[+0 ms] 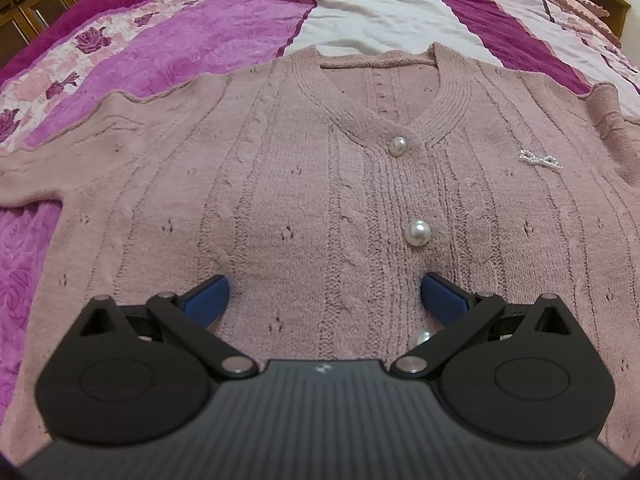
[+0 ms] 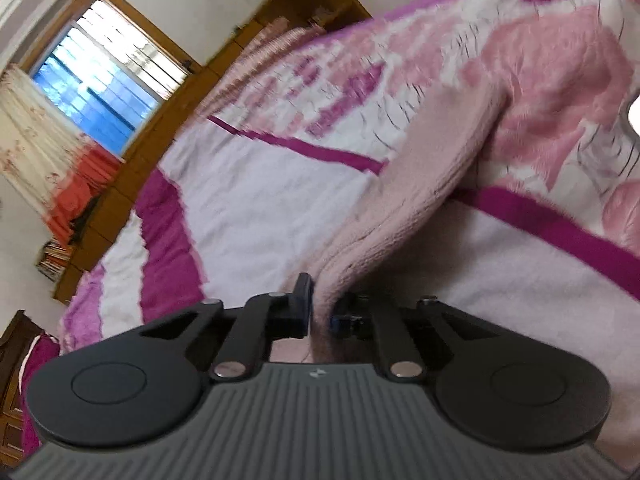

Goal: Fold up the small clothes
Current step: 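Grasp the cuff of the sleeve nearest the right tool with the right tool, then carry the held sleeve across the cardigan body toward the left tool and release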

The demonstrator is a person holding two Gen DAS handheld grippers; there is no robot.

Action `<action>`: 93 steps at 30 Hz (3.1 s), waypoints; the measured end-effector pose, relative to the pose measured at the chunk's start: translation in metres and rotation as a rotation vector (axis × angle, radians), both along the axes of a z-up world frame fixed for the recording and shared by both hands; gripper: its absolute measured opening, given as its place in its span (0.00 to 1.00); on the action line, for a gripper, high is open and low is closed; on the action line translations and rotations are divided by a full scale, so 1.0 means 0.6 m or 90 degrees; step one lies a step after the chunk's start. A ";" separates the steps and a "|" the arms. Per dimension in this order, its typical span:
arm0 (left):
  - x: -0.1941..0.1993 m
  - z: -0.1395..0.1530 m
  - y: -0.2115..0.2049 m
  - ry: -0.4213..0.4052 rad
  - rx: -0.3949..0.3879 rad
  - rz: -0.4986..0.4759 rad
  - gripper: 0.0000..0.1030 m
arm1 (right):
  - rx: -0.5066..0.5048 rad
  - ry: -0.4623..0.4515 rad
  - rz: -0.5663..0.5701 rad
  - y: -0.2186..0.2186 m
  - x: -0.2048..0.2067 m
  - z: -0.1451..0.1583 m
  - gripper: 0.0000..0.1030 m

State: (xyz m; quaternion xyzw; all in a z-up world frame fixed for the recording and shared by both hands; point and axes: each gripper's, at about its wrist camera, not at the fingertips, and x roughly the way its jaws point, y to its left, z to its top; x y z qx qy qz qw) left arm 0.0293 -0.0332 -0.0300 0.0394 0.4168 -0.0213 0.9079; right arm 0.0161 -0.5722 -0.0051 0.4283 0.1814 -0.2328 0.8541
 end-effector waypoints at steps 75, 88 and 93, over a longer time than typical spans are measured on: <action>0.047 0.115 0.261 -0.059 -0.015 0.062 1.00 | -0.156 0.026 0.503 0.765 0.109 0.041 0.08; 0.050 0.079 0.240 -0.033 -0.009 0.055 1.00 | -0.137 0.013 0.570 0.794 0.075 0.006 0.76; 0.045 0.079 0.226 -0.040 0.010 0.049 1.00 | -0.140 0.025 0.583 0.778 0.034 0.028 0.81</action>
